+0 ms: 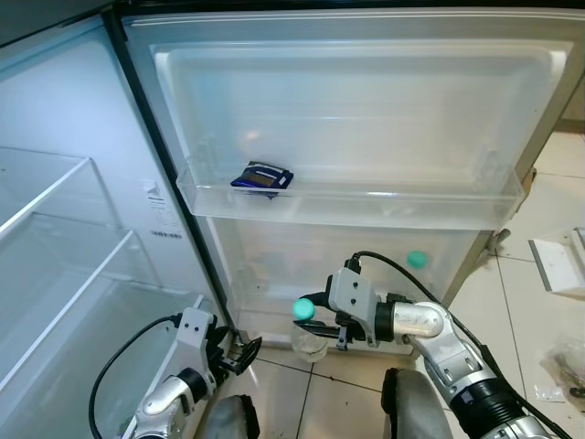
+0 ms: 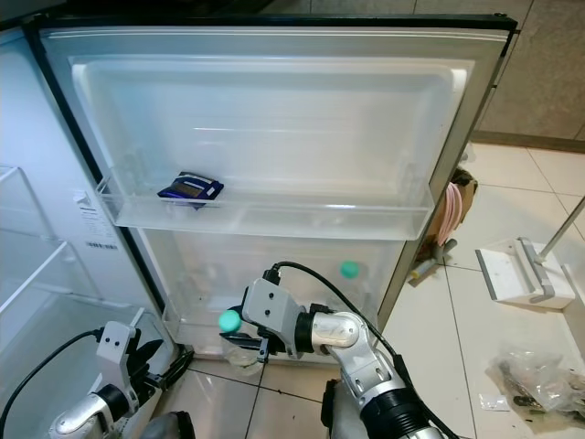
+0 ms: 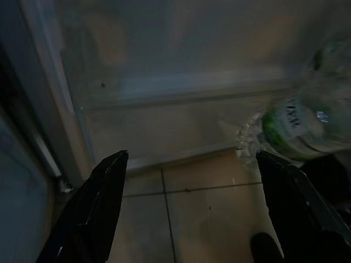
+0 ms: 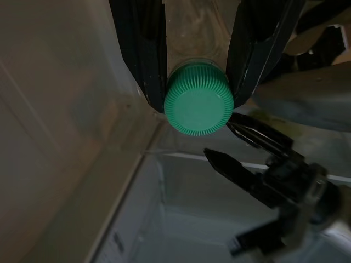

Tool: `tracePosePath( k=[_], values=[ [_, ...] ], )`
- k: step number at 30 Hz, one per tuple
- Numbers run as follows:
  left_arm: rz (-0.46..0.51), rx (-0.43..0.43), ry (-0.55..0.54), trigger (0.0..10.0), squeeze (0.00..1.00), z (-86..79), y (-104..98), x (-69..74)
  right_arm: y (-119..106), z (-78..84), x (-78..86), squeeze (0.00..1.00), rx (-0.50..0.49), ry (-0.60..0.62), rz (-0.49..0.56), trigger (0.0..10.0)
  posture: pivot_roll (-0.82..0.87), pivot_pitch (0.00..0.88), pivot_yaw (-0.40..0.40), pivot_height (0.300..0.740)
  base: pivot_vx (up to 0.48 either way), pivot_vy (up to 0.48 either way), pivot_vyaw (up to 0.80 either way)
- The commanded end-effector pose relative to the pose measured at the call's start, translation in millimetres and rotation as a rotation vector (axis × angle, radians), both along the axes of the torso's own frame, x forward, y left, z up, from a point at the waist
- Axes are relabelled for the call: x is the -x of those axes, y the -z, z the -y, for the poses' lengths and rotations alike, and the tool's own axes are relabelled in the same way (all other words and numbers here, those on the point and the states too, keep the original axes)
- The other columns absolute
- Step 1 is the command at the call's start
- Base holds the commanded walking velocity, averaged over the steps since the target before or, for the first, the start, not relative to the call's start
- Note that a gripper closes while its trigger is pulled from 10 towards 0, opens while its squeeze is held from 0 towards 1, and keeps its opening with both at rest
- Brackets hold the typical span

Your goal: Restocking fridge

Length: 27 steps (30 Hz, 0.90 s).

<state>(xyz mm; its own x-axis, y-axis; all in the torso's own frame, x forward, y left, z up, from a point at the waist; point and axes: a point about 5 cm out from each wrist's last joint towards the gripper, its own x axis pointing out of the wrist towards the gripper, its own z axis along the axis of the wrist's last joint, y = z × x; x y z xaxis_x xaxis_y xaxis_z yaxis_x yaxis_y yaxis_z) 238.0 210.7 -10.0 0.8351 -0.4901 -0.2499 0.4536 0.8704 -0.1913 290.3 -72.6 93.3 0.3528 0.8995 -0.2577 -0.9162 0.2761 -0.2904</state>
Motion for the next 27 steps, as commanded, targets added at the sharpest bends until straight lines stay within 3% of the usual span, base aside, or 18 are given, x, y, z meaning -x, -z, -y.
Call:
tracePosePath(
  k=[1,9,12,19,24,27],
  values=[
    [0.021,0.02,-0.014,10.0,0.0,0.5,-0.9,0.9,-14.7,5.6,-9.8,0.0,-0.015,0.047,0.085,10.0,-0.07,0.0,-0.008,0.477,0.0,0.0,0.0],
    [0.094,0.121,0.102,10.0,0.0,1.2,-13.8,-2.3,-24.4,0.3,-10.3,0.0,-0.074,0.048,0.096,10.0,-0.07,0.0,-0.007,0.477,0.0,0.0,0.0],
    [0.117,0.186,0.218,10.0,0.0,-5.3,-21.8,1.9,-28.0,-3.2,-7.1,0.0,-0.128,0.018,0.054,10.0,-0.06,0.0,-0.008,0.477,0.0,0.0,0.0],
    [0.133,0.24,0.354,10.0,0.0,-6.8,-29.7,7.4,-31.1,-5.9,-0.1,0.0,-0.195,-0.044,-0.025,10.0,-0.06,0.0,-0.01,0.477,0.0,0.0,0.0],
    [0.134,0.284,0.483,10.0,0.0,-1.1,-35.3,12.4,-45.4,-3.5,-9.7,0.0,-0.292,0.022,-0.022,10.0,-0.06,0.0,-0.009,0.477,0.0,0.0,0.0],
    [0.132,0.285,0.499,10.0,0.0,0.1,-35.5,13.3,-48.2,-2.5,-12.7,0.0,-0.305,0.043,-0.01,10.0,-0.06,0.0,-0.009,0.477,0.0,0.0,0.0]
  ],
)
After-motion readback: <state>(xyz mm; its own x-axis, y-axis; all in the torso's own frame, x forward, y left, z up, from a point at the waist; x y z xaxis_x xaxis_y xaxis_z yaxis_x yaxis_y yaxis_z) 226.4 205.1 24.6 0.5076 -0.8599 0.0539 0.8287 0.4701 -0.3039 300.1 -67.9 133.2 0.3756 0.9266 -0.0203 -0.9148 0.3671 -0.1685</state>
